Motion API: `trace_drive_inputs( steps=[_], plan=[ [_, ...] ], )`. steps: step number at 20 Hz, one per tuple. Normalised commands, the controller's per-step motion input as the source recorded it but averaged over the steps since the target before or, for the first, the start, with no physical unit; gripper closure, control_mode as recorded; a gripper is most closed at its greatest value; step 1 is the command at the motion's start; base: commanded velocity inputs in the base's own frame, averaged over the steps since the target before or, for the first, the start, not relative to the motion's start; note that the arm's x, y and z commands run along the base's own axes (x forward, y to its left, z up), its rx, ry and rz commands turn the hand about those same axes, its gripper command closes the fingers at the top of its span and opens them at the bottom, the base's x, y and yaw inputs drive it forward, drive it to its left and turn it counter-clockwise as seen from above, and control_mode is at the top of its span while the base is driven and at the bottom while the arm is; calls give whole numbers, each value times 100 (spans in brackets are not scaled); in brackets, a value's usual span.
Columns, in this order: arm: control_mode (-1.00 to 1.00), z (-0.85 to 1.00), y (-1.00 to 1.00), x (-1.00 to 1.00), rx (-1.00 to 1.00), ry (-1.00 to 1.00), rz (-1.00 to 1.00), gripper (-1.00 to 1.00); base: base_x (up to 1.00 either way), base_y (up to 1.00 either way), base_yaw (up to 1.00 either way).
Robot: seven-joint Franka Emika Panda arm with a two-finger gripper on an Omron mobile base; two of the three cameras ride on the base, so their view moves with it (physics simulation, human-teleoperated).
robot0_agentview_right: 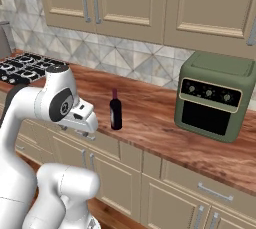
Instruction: There is a wine glass and glass cup on the dining counter. Place the wine bottle next to the wine glass and the juice bottle next to the glass cup.
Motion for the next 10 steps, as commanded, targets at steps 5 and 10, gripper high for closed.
trace_drive_inputs(
  steps=[5,10],
  plan=[
    [-100,5,0,0,0,-5,0,-100,0,0,0],
    [-100,24,4,0,-2,-15,-2,-100,0,0,0]
  ],
)
